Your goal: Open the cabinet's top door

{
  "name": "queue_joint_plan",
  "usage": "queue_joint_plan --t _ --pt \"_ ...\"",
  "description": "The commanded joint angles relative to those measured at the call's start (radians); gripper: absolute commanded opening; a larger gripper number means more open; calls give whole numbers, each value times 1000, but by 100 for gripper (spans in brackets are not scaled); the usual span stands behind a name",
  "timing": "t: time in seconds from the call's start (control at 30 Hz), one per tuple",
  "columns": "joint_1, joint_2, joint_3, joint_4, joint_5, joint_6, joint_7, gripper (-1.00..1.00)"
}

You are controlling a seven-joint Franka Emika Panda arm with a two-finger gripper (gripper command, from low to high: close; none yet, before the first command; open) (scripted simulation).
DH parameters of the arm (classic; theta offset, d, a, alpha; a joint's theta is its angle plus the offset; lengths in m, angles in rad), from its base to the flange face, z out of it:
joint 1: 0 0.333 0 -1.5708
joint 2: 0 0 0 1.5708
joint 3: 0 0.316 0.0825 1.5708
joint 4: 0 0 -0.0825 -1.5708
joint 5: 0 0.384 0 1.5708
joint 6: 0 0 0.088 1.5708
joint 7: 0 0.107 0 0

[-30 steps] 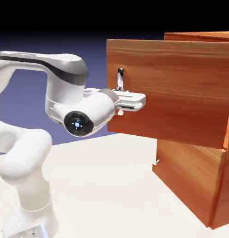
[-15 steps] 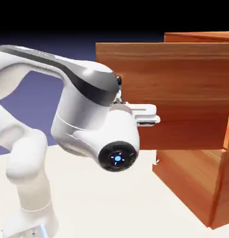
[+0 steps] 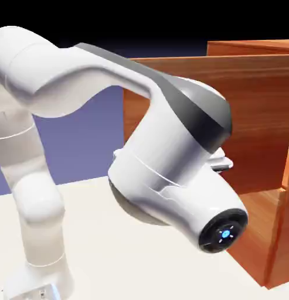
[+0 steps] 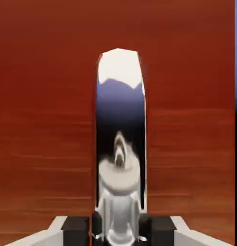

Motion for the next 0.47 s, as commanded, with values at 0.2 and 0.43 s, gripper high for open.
queue_joint_plan --t 0.2,0.43 --pt "246 -73 -210 25 -29 32 42 -100" --pt "500 -260 -373 93 -104 99 151 -100"
